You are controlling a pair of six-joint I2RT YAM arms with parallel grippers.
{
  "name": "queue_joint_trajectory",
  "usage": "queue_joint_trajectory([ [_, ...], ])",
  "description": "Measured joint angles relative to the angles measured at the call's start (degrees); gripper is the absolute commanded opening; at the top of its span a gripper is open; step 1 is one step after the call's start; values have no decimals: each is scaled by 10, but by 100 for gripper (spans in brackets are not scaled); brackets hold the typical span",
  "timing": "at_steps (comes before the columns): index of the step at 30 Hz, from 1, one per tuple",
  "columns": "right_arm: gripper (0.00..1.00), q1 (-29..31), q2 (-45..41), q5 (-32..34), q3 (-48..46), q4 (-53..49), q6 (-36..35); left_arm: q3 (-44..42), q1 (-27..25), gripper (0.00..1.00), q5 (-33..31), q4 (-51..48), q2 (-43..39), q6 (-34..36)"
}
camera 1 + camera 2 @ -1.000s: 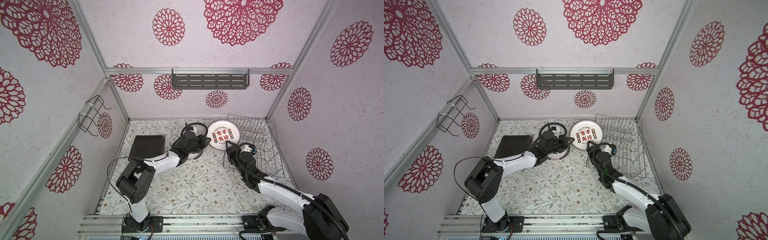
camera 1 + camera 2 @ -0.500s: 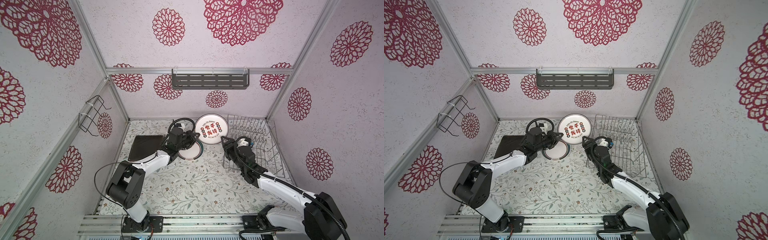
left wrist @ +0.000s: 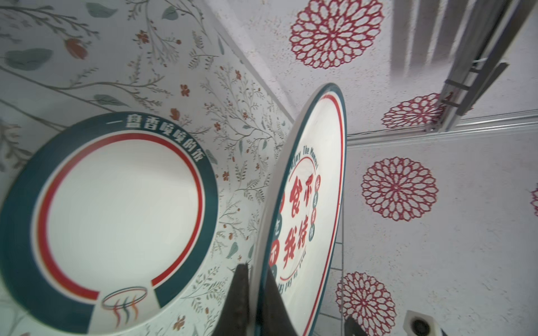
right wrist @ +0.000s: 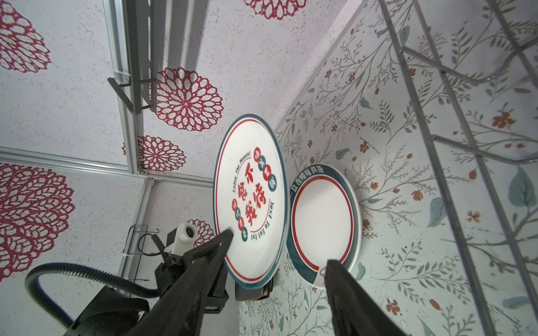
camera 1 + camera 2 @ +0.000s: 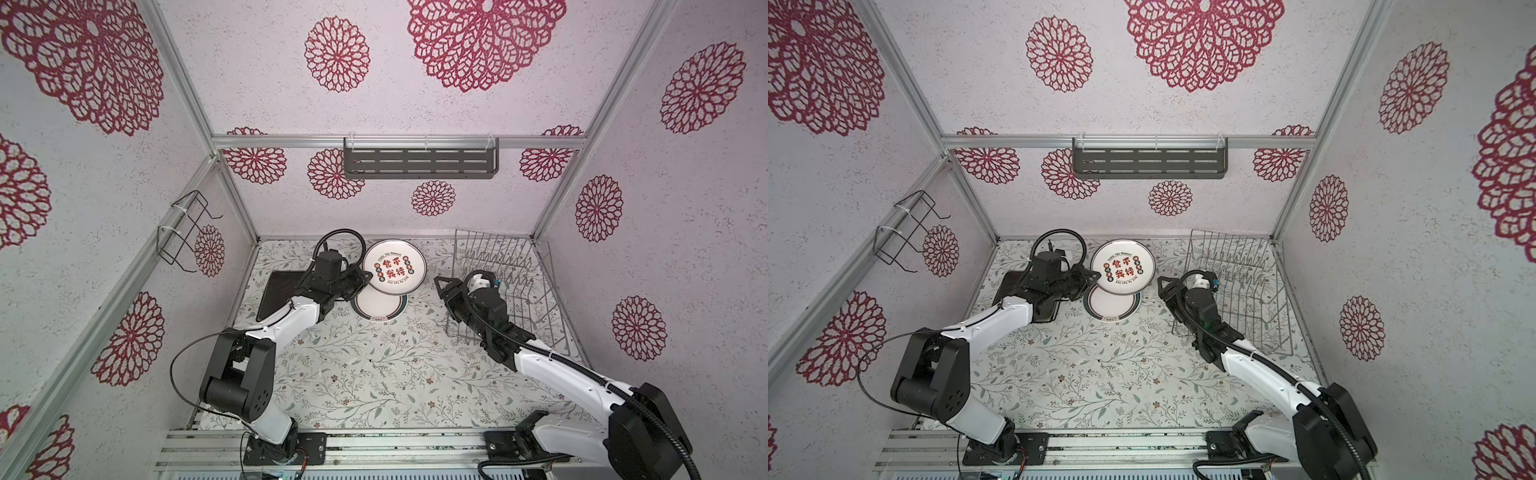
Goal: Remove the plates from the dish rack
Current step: 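Lower the plate onto the green-rimmed plate with the left gripper while the right releases, then set the plate flat on the stack and open the left gripper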
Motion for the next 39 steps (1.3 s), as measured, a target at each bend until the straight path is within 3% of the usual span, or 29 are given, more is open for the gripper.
queue_joint_trajectory([
  [13, 67, 0, 7, -49, 22, -86, -84, 56, 55, 0, 16, -141, 57, 127],
  [39, 69, 1, 17, -94, 30, -133, -130, 113, 95, 0, 80, -207, 178, 210],
])
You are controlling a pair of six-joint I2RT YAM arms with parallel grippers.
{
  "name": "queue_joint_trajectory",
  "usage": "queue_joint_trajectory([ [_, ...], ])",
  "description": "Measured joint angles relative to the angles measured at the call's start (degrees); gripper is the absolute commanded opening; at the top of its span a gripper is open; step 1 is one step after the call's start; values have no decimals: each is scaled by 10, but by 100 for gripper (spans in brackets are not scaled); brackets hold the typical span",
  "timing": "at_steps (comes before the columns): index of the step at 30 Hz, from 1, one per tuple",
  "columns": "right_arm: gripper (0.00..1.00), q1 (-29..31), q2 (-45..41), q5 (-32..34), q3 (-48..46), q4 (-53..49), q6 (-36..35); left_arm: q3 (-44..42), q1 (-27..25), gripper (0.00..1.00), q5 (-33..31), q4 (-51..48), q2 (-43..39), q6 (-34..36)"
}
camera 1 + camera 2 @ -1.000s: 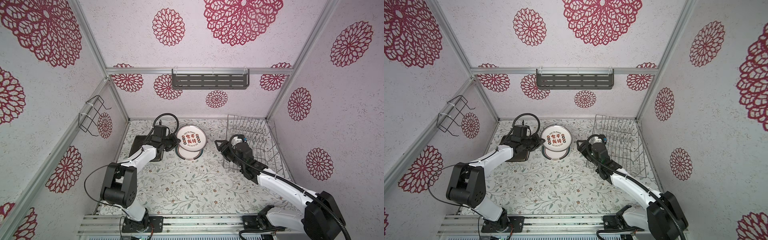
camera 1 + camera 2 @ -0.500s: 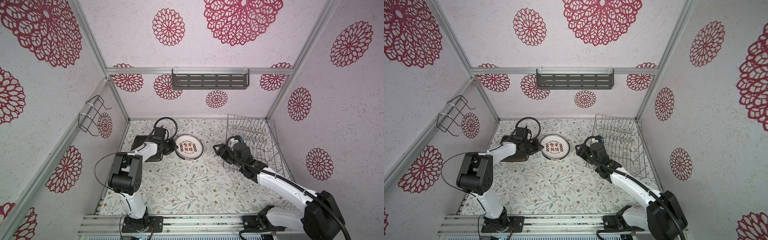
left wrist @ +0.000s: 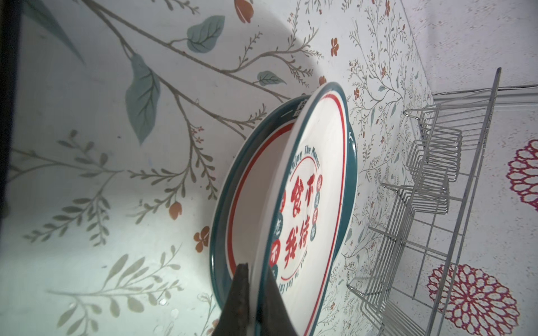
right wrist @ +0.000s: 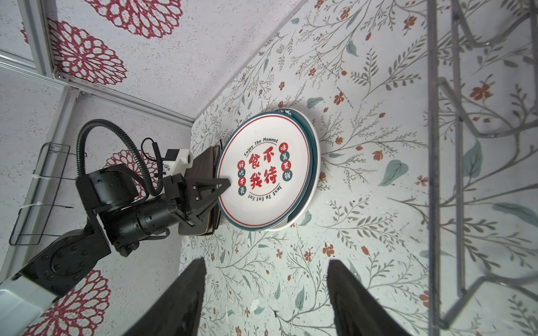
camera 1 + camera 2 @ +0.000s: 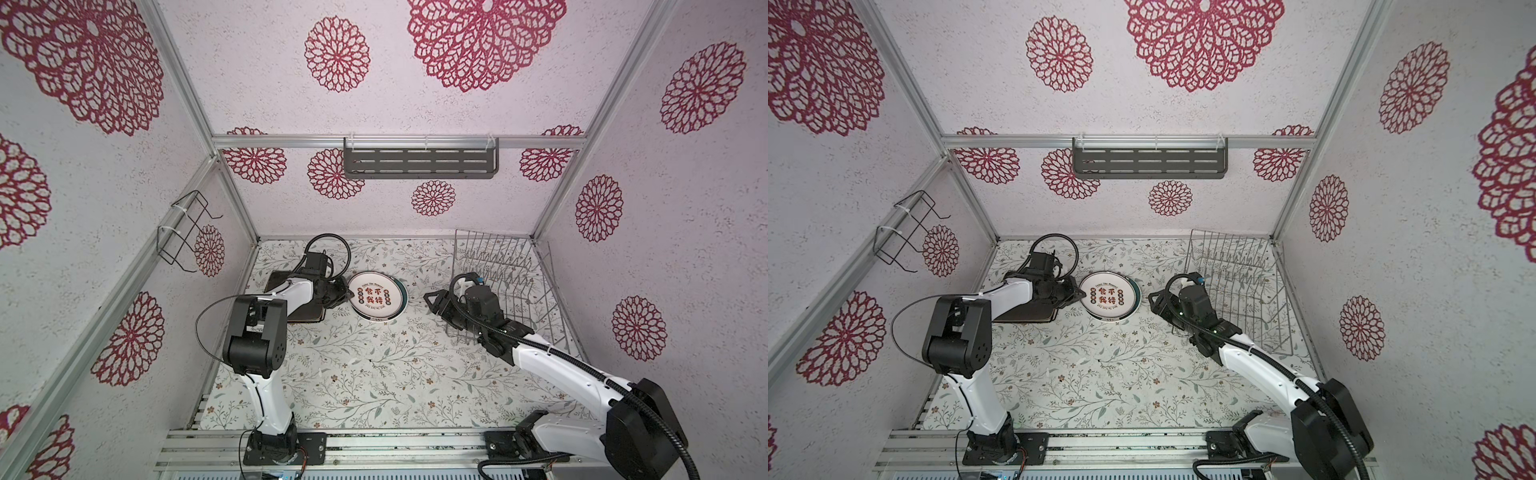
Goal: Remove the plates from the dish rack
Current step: 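Set the plate flat on the stack and open the left gripper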
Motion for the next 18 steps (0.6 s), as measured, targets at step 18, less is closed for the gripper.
queue_joint_trajectory([
  [18, 70, 1, 0, -5, 0, -1, 0, 49, 1, 25, 29, -42, 39, 50],
])
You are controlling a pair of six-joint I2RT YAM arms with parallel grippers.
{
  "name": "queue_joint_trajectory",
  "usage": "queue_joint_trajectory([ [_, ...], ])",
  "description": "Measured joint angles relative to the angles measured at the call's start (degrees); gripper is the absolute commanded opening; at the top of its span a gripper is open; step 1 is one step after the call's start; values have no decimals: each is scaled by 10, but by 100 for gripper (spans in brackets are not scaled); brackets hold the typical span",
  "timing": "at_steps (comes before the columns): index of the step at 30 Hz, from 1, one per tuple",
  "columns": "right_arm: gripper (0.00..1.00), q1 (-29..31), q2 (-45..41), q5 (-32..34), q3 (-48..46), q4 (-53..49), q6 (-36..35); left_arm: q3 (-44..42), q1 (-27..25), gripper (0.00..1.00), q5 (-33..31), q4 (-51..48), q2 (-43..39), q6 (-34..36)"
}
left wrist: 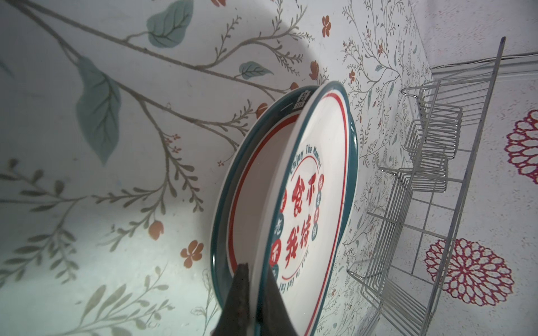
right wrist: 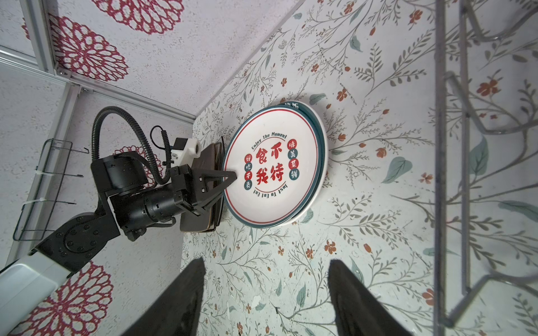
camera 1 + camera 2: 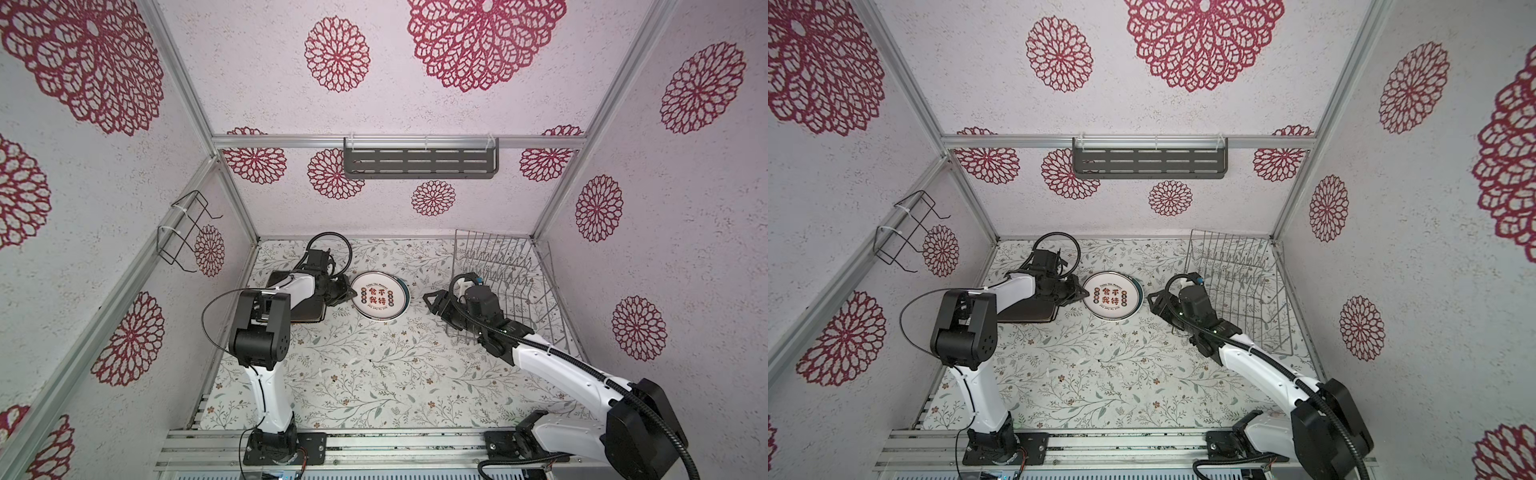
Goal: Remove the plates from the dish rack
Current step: 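Set the plate flat on the stack and open the left gripper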
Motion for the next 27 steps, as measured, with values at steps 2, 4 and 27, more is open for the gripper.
queue_joint_trajectory([
  [2, 70, 0, 0, 0, 0, -1, 0, 0, 0, 34, -10, -13, 2, 5],
  [4, 70, 0, 0, 0, 0, -1, 0, 0, 0, 39, -18, -22, 5, 7],
  [27, 71, 0, -7, 2, 0, -16, -10, 67, -13, 80, -43, -51, 35, 6],
])
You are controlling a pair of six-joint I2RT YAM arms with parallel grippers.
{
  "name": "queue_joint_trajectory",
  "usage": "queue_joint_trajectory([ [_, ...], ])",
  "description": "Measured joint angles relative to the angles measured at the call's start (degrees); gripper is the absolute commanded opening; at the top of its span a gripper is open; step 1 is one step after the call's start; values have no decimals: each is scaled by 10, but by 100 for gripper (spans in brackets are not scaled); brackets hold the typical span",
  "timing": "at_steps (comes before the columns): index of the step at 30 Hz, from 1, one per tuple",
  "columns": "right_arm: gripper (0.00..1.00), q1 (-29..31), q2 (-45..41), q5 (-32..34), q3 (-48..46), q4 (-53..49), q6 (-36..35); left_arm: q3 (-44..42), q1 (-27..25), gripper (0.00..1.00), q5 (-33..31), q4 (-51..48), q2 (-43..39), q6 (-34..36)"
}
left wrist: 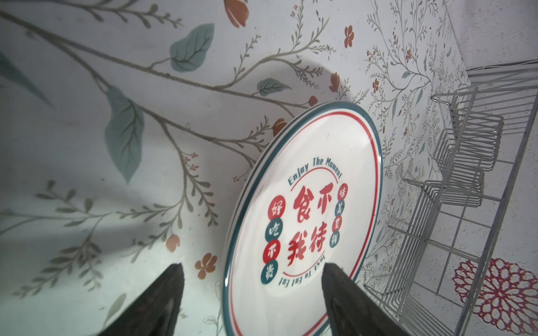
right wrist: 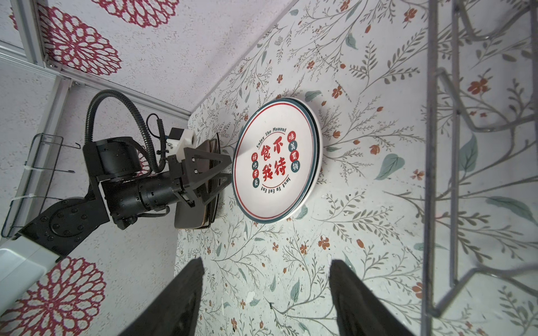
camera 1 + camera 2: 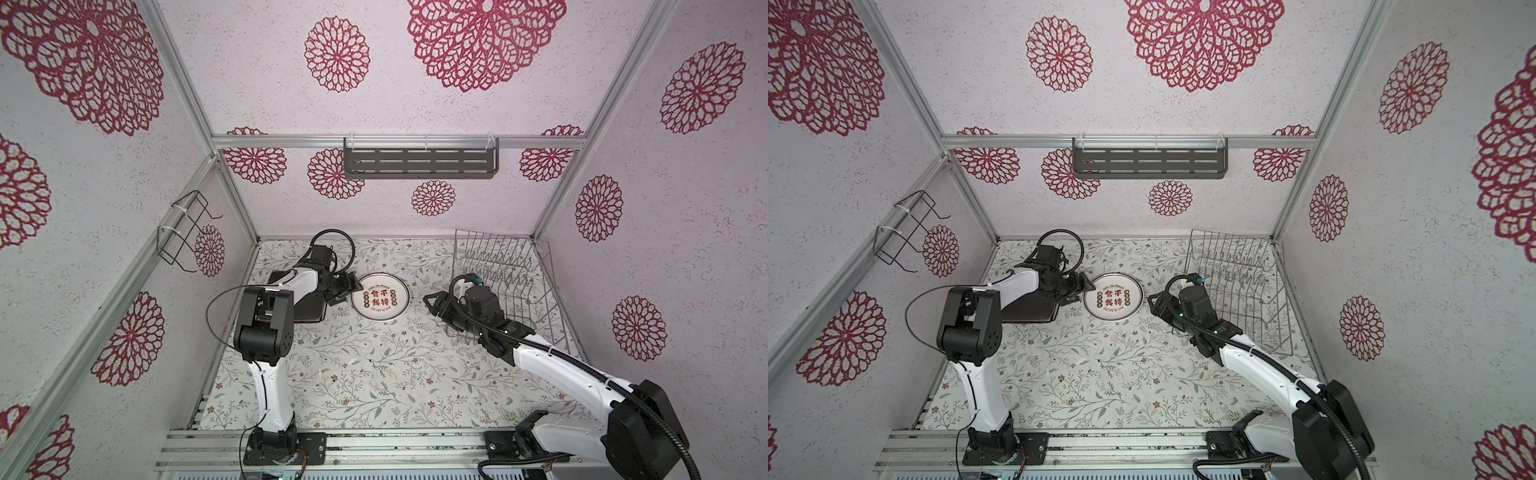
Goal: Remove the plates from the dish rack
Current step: 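Set the plate flat on the stack and open the left gripper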
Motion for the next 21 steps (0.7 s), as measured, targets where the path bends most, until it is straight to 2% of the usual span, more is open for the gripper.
queue_joint_trajectory([
  [14, 73, 0, -15, 4, -9, -4, 0, 50, -14, 84, 19, -8, 38, -7],
  [17, 74, 0, -17, 5, -9, -4, -4, 63, -14, 88, 11, -17, 39, -3],
  [21, 76, 0, -33, 22, -9, -14, -17, 99, -17, 98, -25, -53, 45, 12],
])
